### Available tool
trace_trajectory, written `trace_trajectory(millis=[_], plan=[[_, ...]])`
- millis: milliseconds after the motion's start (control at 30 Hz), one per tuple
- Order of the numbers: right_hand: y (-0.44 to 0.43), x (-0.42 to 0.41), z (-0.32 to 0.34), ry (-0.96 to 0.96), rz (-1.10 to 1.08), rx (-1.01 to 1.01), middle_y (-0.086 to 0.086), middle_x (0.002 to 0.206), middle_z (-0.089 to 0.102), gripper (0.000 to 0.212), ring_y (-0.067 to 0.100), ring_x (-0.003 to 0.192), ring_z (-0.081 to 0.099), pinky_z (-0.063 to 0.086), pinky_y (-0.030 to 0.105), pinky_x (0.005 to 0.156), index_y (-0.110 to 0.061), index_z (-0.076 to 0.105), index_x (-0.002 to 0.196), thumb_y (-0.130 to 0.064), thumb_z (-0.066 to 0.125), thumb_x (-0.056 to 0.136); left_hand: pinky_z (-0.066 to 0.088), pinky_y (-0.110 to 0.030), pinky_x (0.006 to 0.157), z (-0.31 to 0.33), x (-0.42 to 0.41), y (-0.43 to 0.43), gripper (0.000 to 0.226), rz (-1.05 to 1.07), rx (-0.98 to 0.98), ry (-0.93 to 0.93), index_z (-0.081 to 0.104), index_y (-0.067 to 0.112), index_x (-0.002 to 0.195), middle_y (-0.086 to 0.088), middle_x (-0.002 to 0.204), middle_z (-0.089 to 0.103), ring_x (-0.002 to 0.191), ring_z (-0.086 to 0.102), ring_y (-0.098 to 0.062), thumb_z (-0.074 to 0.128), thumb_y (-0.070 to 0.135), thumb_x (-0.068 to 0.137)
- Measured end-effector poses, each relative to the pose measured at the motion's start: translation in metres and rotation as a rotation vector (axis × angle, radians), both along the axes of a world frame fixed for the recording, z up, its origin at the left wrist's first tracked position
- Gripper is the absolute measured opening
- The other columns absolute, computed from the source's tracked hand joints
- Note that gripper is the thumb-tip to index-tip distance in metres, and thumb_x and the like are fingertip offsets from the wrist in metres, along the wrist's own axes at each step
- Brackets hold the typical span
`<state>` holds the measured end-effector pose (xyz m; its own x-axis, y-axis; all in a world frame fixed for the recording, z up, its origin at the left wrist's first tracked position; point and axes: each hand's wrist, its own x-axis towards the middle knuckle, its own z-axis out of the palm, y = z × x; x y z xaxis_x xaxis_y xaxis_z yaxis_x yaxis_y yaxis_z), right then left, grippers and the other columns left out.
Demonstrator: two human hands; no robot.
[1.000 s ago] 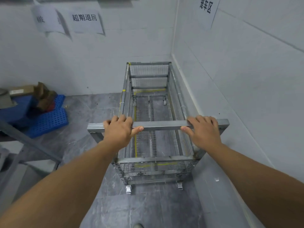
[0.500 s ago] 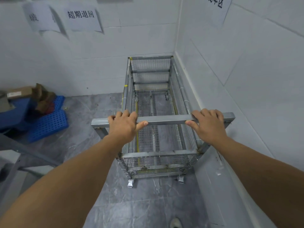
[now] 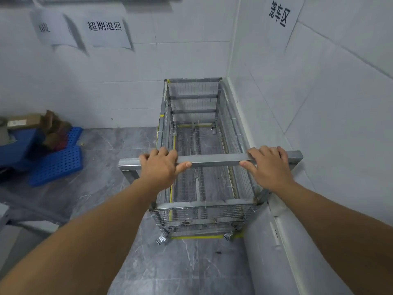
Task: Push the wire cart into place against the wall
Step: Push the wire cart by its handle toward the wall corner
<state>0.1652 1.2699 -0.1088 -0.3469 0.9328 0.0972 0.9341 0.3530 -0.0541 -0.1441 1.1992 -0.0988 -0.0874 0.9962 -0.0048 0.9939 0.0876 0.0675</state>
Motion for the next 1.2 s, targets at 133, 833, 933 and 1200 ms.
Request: trace_trajectory(millis=[133,833,933,1200], plan=[[0.016,0.003,-0.002,0.005,0.005,0.015,-0.001,0.106,0.056,0.069,0.026,0.107,0.048,0.021,0.048,0.108,-0.029,0.052,0.111,-0.076,0.01,0.085,0.029,-0.044,0.09,-0.001,0.003,0.015,0.069,-0.002,-0.006,0.006,0.041,0.027,0.09,0.002,0.095,0.045,0.099,0.044,-0.024,0.002,0.081,0.073],[0.055,-0.012,0.003,0.003,-0.002,-0.041,-0.002,0.108,0.054,0.06,0.026,0.11,0.047,0.021,0.05,0.11,-0.031,0.05,0.116,-0.073,0.018,0.087,0.028,-0.045,0.091,0.0,-0.013,0.056,0.065,0.015,-0.079,0.025,0.042,0.028,0.092,0.002,0.099,0.044,0.105,0.045,-0.026,0.007,0.081,0.077],[0.056,-0.011,0.005,0.02,-0.001,-0.079,-0.007,0.102,0.047,0.054,0.025,0.11,0.045,0.019,0.05,0.111,-0.032,0.05,0.11,-0.072,0.022,0.088,0.027,-0.045,0.092,0.0,-0.012,0.056,0.066,0.02,-0.092,0.017,0.045,0.028,0.094,0.003,0.1,0.044,0.106,0.044,-0.025,0.009,0.082,0.078],[0.058,-0.01,0.008,0.076,0.003,-0.137,-0.008,0.103,0.047,0.044,0.025,0.117,0.043,0.012,0.051,0.113,-0.035,0.05,0.105,-0.071,0.03,0.09,0.025,-0.05,0.098,0.009,-0.005,0.059,0.077,0.148,-0.147,-0.088,0.057,0.031,0.107,-0.002,0.116,0.053,0.12,0.043,-0.03,0.006,0.081,0.079]])
